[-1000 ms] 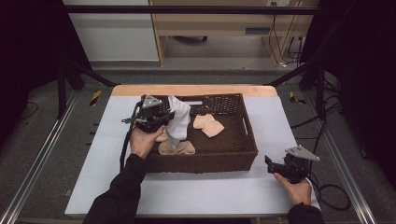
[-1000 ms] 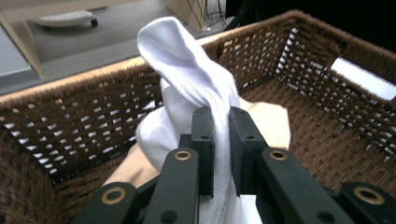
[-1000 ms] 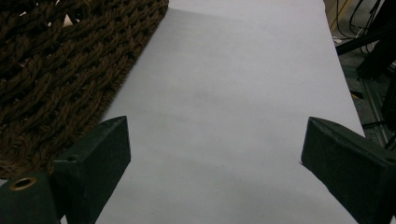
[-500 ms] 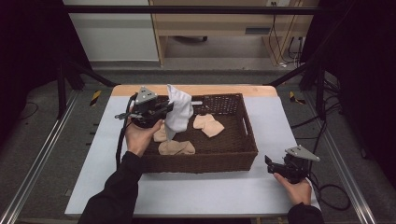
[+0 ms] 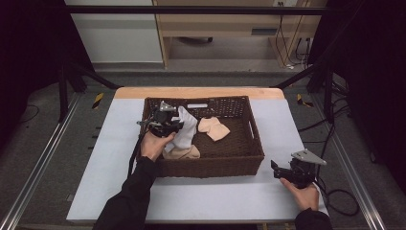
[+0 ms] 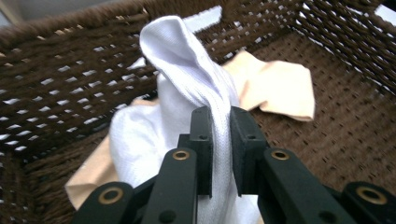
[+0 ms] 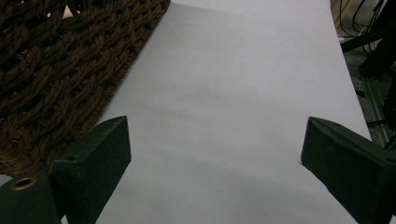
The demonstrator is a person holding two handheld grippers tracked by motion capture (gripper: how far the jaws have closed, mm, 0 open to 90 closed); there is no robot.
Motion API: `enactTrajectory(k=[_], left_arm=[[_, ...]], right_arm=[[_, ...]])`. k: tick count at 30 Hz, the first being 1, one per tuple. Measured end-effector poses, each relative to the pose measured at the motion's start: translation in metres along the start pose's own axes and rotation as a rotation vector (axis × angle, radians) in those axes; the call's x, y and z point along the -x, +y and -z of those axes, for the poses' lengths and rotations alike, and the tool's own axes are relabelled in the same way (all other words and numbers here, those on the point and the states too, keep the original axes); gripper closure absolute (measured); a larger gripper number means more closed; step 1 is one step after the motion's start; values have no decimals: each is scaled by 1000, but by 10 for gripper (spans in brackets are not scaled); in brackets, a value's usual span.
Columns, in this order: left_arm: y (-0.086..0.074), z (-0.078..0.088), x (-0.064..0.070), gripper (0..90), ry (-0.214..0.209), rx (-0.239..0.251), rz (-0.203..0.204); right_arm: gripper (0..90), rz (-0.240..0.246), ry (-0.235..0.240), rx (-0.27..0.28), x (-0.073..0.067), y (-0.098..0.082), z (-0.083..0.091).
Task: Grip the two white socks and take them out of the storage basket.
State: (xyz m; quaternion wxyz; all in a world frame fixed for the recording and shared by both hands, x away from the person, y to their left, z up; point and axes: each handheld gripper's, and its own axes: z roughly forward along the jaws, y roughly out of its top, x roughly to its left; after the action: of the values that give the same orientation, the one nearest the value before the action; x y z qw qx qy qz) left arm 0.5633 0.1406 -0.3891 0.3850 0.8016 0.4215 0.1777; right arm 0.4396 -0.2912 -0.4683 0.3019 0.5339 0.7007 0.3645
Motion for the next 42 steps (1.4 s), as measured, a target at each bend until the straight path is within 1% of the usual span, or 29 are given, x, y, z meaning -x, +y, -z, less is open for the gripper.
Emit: enactTrajectory(k=[1, 2, 4, 5, 6, 7, 10, 11, 12, 14, 15, 17, 19, 20, 22, 24, 25, 29, 30, 31, 33, 34, 35, 36, 37, 38, 40, 41, 42], left_arm=[[0, 0, 0, 749, 3, 8, -2], [0, 1, -1, 651, -9, 8, 3], [-1, 1, -2, 647, -4, 15, 4], [-2, 1, -3, 625, -10, 21, 11], [-3, 1, -4, 630, -19, 24, 21], [-4, 1, -4, 646, -17, 17, 22], [-5, -1, -4, 649, 17, -7, 3], [-5, -1, -4, 644, 17, -7, 3], [-5, -1, -5, 627, 42, 6, 3], [-4, 1, -6, 607, 61, 21, 10], [-4, 3, -7, 582, 82, 35, 11], [-4, 4, -8, 571, 88, 46, 18], [-4, 4, -10, 566, 96, 34, 22], [-6, 1, -11, 566, 84, 12, 29], [-7, -1, -10, 583, 47, -11, 40], [-7, -2, -8, 605, 28, -27, 26], [-7, -3, -7, 613, 11, -31, 27], [-7, -3, -7, 650, -6, -35, 22], [-7, -4, -6, 657, -16, -46, 13], [-7, -4, -6, 657, -16, -46, 13], [-8, -11, -2, 646, -15, -101, -17], [-8, -12, 0, 642, -9, -115, -27], [-8, -12, 0, 637, -9, -115, -27], [-8, -16, 2, 638, 17, -142, -53], [-8, -16, 2, 642, 17, -142, -53], [-8, -18, 3, 656, 31, -166, -60], [-8, -19, 2, 726, 39, -195, -63], [-8, -19, 2, 763, 39, -195, -63], [-8, -18, 2, 794, 20, -202, -50]], right_arm=[[86, 0, 1, -1, 0, 0, 0], [86, 0, 1, -1, 0, 0, 0], [86, 1, 2, -1, 0, 0, 0], [86, 2, 3, -3, 0, 0, 0], [86, 1, 3, -4, 0, 0, 0], [86, 2, 3, -5, 0, 0, 0], [86, 2, 4, -7, 0, 0, 0], [86, 2, 4, -7, 0, 0, 0], [86, 3, 4, -7, 0, 0, 0], [86, 4, 4, -5, 0, 0, 0], [86, 3, 4, -5, 0, 0, 0], [86, 2, 5, -6, 0, 0, 0], [86, 4, 6, -8, 0, 0, -1], [86, 4, 6, -8, 0, 0, 0], [86, 3, 5, -7, 0, 0, 0], [86, 2, 5, -8, 0, 0, 0], [86, 3, 5, -8, 0, 0, 0], [86, 4, 6, -10, 0, 0, 0], [86, 3, 5, -8, 0, 0, 0], [86, 3, 5, -8, 0, 0, 0], [86, 3, 6, -9, 0, 0, 0], [87, 2, 7, -10, 0, 0, 0], [86, 2, 7, -11, 0, 0, -1], [86, 1, 7, -11, 0, 0, -1], [86, 1, 7, -11, 0, 0, -1], [86, 1, 7, -11, 0, 0, -1], [87, 1, 8, -12, -1, 0, -1], [87, 1, 8, -12, -1, 0, -1], [87, 2, 8, -12, 0, 0, -1]])
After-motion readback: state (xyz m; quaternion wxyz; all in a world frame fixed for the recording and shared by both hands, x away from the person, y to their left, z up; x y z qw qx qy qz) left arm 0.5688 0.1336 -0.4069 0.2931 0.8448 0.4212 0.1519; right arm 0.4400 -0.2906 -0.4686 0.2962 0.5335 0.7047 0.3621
